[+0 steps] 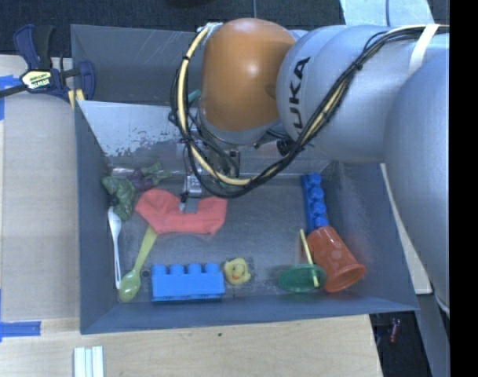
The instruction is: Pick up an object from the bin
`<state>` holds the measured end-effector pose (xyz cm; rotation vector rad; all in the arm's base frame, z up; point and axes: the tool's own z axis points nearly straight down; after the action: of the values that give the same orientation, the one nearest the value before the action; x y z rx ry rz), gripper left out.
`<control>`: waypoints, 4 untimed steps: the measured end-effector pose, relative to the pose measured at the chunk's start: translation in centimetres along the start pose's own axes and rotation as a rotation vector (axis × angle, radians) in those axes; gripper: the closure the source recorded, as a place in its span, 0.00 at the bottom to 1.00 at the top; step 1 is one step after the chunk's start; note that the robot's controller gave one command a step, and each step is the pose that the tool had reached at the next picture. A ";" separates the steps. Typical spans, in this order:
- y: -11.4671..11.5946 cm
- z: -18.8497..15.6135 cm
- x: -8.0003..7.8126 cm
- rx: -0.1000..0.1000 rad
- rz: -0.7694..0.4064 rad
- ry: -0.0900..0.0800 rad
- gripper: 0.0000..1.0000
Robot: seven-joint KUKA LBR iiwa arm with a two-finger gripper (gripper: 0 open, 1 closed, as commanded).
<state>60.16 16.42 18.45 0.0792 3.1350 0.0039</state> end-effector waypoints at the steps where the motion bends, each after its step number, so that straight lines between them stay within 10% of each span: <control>1: 0.8 6.4 -1.9 -0.004 -0.125 -0.004 0.00; 2: -4.2 10.3 0.9 -0.001 -0.034 -0.007 0.00; 3: -4.8 11.2 0.2 -0.003 -0.217 -0.015 1.00; 4: -3.5 11.2 -0.4 -0.005 -0.296 -0.016 1.00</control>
Offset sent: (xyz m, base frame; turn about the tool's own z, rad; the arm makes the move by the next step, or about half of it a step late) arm -0.0216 -0.0572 -0.1145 -0.0094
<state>60.40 12.89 7.21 -0.3819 3.0966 0.0092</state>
